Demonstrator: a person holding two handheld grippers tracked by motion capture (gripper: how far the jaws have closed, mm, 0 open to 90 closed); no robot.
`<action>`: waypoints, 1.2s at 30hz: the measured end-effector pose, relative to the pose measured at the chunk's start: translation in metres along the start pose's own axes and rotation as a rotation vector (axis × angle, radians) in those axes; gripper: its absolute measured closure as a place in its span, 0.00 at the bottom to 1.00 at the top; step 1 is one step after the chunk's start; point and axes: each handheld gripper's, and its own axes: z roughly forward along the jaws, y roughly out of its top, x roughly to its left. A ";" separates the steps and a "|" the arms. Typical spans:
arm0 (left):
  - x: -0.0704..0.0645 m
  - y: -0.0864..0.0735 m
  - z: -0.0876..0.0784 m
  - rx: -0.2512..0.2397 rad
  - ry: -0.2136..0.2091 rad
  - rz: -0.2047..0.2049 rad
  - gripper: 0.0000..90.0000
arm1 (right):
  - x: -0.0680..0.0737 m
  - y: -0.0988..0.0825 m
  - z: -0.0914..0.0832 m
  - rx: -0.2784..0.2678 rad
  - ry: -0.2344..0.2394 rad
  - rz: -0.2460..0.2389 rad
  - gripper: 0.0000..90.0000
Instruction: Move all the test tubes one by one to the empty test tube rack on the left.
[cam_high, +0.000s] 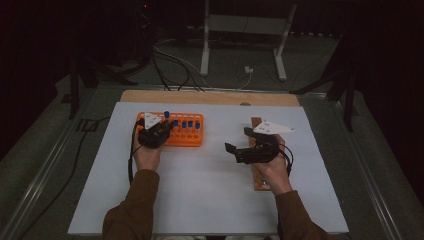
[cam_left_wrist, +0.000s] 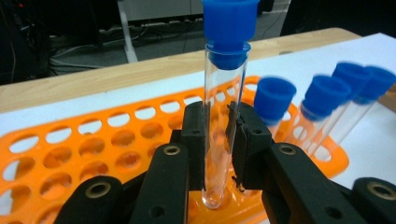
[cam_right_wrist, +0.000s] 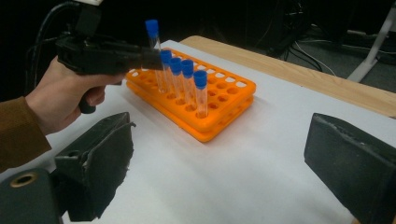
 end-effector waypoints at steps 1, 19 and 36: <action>0.000 -0.002 0.001 0.005 -0.003 0.002 0.86 | 0.000 0.000 0.000 -0.002 0.003 0.001 0.09; -0.002 -0.020 0.006 0.050 -0.010 0.054 0.86 | 0.003 0.000 0.003 0.003 0.016 -0.011 0.09; -0.002 -0.023 0.008 0.078 -0.007 0.069 0.86 | 0.004 -0.001 0.006 0.011 0.024 -0.009 0.09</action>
